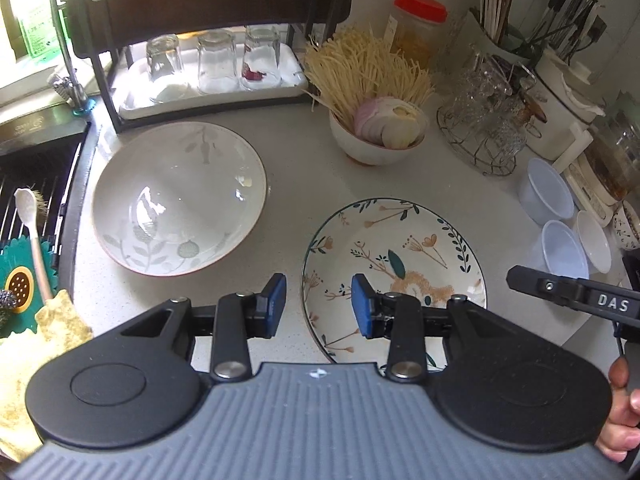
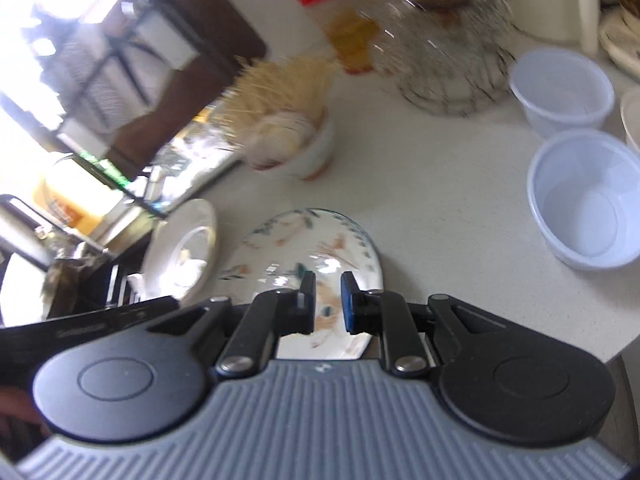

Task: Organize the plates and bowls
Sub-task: 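Withdraw the left gripper and move it toward the white leaf-print bowl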

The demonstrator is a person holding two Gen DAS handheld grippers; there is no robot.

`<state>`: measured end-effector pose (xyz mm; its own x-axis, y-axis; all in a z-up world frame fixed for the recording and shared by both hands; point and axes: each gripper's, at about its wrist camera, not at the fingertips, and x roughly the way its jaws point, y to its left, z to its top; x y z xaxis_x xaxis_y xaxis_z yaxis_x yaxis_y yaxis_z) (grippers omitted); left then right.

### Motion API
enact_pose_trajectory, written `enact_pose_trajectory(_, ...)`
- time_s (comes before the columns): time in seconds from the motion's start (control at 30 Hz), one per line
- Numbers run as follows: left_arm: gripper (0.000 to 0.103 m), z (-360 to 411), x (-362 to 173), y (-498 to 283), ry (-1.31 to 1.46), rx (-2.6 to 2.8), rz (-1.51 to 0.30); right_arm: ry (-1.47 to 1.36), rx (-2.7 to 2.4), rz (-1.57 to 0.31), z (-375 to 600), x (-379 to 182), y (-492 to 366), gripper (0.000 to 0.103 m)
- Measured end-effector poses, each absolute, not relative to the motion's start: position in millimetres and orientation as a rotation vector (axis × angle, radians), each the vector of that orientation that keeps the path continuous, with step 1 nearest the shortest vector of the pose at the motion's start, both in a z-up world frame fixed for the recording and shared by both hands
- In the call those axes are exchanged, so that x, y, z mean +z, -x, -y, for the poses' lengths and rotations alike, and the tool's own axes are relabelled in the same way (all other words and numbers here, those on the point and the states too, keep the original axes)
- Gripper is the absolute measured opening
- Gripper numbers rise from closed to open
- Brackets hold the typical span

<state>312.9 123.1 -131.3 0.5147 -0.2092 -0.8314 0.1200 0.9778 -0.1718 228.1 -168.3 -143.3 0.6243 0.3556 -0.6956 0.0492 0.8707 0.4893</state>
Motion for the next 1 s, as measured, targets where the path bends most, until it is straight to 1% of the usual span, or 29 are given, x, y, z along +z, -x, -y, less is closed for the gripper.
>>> enact_pose_trajectory(0.2, 0.041, -126.2, -105.3, -292.0, 0.122, -0.17, -0.981, -0.441, 0.25, -0.817, 161.6, -109.3, -214.2, 0.017)
enact_pose_trajectory(0.53, 0.041, -123.5, -55.1, -268.9, 0.148, -0.092, -0.862, -0.437, 0.403, -0.714, 158.9, -48.9, -216.5, 0.017)
enact_pose_trajectory(0.7, 0.042, -123.6, -32.1, -257.5, 0.167, -0.019, -0.816, -0.419, 0.506, -0.71, 156.9, -28.5, -220.1, 0.017)
enact_pose_trajectory(0.8, 0.043, -124.3, -23.8, -248.0, 0.186, 0.018, -0.8, -0.375, 0.546, -0.692, 153.9, -19.8, -218.0, 0.017)
enact_pose_trajectory(0.87, 0.046, -123.6, -20.2, -242.0, 0.196, 0.043, -0.79, -0.35, 0.569, -0.688, 152.5, -17.0, -216.8, 0.017)
enact_pose_trajectory(0.93, 0.049, -123.5, -19.2, -236.0, 0.216, 0.054, -0.777, -0.331, 0.6, -0.682, 152.8, -19.0, -216.6, 0.017)
enact_pose_trajectory(1.0, 0.049, -122.0, -20.4, -231.8, 0.225, 0.088, -0.778, -0.308, 0.612, -0.702, 152.2, -22.9, -218.8, 0.017)
